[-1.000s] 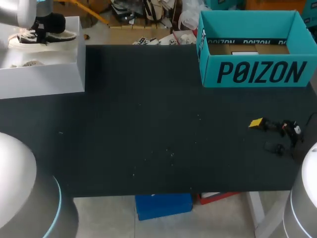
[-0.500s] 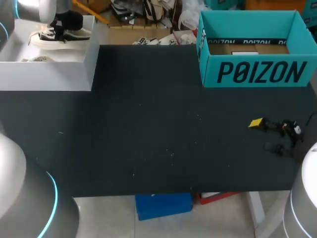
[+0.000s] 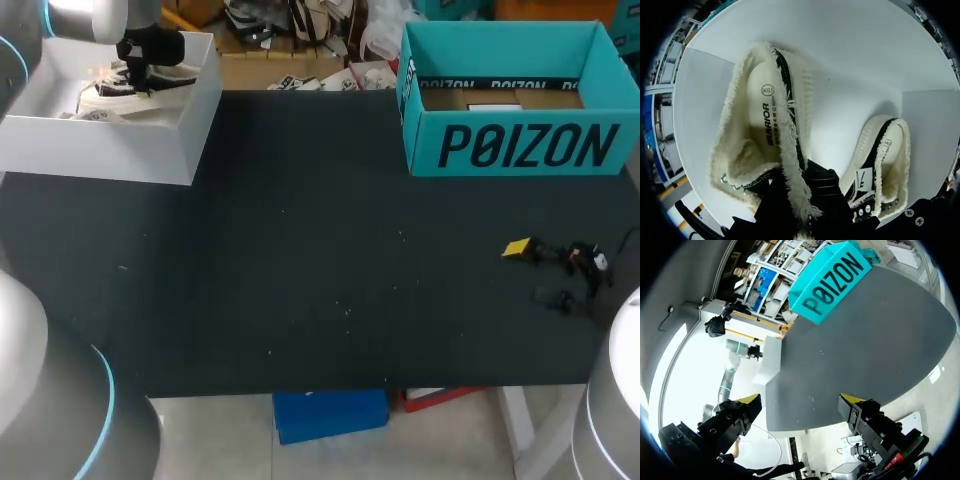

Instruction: Take the shoe out of the shoebox, open the shoe tongue, remove and reinsert the insole, then place the shoe into the shoebox

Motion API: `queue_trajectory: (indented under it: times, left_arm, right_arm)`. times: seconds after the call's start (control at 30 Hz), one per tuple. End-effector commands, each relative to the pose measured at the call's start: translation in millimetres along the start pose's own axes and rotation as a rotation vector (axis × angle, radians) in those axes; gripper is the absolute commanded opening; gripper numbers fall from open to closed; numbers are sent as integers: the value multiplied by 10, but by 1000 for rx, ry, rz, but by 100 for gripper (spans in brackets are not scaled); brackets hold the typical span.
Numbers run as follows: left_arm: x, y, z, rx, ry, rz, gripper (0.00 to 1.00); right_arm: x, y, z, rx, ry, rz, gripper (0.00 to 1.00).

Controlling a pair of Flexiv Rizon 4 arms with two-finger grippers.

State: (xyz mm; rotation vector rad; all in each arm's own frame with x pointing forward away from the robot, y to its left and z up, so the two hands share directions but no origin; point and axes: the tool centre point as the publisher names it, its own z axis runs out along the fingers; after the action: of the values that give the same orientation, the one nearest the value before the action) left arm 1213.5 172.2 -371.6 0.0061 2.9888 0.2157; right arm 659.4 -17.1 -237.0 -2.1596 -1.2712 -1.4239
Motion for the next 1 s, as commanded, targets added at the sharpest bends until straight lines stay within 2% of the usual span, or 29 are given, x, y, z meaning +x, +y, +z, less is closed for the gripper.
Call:
queue_trajectory:
  times: [0.03,0.37,0.57,1.0]
  left_arm:
    - [143,-2,-51,-2,-11,0,0]
    - [176,169,-212,-44,-44,10,0]
    - [206,261,-154,-75,-56,37,0]
    - [57,424,0,-101,-78,41,0]
  right_arm:
    - [4,-10,-19,-2,1,1,100]
    - [4,-10,-19,-2,1,1,100]
    - [4,-10,-19,-2,1,1,100]
    - [4,-10,-19,-2,1,1,100]
